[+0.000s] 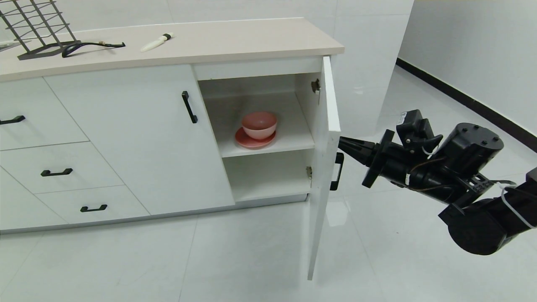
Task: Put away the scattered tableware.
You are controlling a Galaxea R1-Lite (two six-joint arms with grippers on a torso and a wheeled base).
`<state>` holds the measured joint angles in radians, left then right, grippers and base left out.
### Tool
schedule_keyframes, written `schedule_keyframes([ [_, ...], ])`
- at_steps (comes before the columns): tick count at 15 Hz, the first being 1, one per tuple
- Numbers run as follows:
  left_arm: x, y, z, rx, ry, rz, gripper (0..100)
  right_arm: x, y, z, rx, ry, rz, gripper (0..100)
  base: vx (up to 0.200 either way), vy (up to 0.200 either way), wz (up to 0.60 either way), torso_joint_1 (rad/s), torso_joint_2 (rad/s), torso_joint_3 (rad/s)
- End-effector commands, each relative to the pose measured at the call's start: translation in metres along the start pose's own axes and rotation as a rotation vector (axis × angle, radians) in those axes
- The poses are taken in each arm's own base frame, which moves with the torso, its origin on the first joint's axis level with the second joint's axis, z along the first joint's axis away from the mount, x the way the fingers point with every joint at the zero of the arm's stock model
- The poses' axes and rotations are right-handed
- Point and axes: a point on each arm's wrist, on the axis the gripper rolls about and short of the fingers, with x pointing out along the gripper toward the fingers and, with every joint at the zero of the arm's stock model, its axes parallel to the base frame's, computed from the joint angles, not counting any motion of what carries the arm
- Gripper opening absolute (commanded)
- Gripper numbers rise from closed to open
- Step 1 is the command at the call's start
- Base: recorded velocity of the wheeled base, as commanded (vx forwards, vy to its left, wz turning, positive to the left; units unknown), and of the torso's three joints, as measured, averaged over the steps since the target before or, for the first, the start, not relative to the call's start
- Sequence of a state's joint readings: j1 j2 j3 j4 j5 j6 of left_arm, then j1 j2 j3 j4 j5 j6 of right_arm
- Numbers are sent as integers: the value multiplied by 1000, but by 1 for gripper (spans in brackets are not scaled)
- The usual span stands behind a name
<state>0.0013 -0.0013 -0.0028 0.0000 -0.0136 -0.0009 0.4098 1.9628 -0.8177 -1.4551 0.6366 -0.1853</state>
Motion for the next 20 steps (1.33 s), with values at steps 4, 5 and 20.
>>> schedule_keyframes([
  [4, 0, 0, 0, -1, 1, 0, 100, 40, 5, -13, -18, -62, 44, 0, 0, 0, 0, 0, 0, 0],
  [5, 0, 0, 0, -1, 1, 0, 100, 45, 5, -17, -17, -65, 47, 0, 0, 0, 0, 0, 0, 0],
  [20, 0, 0, 0, -11, 1, 0, 100, 102, 7, -43, -53, -172, 85, 0, 0, 0, 0, 0, 0, 0],
])
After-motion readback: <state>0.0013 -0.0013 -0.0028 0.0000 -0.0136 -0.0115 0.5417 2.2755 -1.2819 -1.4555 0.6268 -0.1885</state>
